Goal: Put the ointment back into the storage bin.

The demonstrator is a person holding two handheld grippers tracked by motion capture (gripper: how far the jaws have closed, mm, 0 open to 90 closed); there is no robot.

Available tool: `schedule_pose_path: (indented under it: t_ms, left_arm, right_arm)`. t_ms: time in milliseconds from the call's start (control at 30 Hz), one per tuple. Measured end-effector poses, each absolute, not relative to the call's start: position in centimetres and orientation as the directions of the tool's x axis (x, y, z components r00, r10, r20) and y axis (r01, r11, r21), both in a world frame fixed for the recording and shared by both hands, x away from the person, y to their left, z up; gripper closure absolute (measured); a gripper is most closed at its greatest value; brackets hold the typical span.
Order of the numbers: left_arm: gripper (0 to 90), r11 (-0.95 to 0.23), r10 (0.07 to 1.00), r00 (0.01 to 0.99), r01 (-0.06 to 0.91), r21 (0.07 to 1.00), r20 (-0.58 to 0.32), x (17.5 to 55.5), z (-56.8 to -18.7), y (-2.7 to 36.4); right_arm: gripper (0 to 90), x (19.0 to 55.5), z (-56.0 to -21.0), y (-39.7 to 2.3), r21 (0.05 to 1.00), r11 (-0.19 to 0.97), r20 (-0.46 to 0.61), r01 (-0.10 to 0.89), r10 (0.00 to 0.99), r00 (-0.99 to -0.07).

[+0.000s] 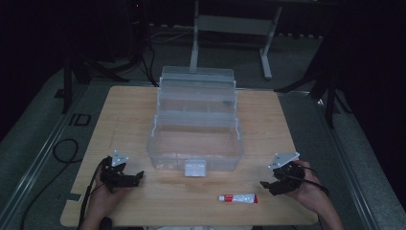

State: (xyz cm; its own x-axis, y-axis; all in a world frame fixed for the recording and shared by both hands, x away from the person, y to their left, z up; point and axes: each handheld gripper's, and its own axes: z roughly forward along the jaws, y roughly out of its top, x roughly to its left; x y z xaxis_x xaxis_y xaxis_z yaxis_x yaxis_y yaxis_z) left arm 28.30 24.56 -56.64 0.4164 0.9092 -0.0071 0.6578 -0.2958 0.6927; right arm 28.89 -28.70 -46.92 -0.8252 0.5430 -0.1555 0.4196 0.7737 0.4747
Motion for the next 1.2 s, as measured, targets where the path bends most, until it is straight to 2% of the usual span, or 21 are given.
schedule_pose_path:
  t_ms: [333, 1200]
  left_arm:
    - [3.3, -0.296, 0.909, 0.416, 0.658, 0.693, -0.007, 28.3, -56.6, 24.6]
    - [3.3, -0.296, 0.909, 0.416, 0.658, 0.693, -0.007, 28.3, -56.6, 24.6]
  right_arm:
    - [31.9, 29.0, -46.5, -28.1, 0.441, 0.805, -0.156, 0.397, 0.504, -0.849]
    - [36.6, 29.3, -46.0, -25.7, 0.341, 0.887, -0.174, 0.310, 0.384, -0.907]
